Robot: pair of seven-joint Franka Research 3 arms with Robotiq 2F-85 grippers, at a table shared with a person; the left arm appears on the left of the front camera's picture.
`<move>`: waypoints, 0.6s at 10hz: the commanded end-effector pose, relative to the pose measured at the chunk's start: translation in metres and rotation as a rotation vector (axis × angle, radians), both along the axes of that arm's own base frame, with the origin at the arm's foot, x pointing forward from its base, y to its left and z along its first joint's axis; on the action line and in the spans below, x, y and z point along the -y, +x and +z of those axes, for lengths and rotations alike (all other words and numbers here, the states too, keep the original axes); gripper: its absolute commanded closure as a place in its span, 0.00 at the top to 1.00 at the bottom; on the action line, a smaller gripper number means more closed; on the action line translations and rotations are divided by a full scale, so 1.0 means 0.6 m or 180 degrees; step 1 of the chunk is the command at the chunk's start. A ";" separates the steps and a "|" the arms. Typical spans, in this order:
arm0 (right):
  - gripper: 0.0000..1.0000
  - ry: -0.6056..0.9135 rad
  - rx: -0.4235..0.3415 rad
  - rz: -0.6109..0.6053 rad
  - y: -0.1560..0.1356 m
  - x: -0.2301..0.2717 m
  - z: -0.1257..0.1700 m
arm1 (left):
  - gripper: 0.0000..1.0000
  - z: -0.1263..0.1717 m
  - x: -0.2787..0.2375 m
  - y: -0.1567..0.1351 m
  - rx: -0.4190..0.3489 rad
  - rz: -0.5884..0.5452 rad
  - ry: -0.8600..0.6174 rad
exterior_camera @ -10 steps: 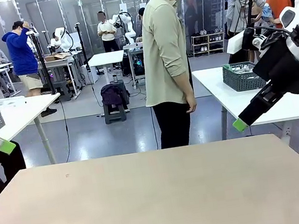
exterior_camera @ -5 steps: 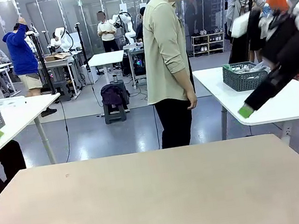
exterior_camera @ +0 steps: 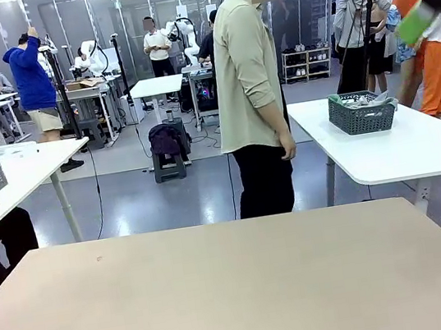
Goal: Fold the towels and place them in the basket.
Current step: When a person lays out a Towel with hook on the table, fold it in half twice.
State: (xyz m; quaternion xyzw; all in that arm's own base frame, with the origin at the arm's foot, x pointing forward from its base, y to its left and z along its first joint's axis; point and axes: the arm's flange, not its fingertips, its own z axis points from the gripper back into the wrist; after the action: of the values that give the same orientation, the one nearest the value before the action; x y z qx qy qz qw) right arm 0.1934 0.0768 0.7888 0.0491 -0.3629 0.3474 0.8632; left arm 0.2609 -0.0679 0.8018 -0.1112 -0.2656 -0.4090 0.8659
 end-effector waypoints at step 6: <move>1.00 0.0353 0.0278 -0.0128 -0.101 0.104 0.066 | 1.00 0.116 -0.103 -0.099 0.0374 0.0054 -0.0353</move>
State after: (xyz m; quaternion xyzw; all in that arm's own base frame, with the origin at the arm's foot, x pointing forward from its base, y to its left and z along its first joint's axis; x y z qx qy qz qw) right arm 0.1354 0.0206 0.8382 0.0667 -0.4210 0.3102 0.8498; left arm 0.2043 -0.0136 0.8772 -0.1210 -0.3423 -0.3834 0.8492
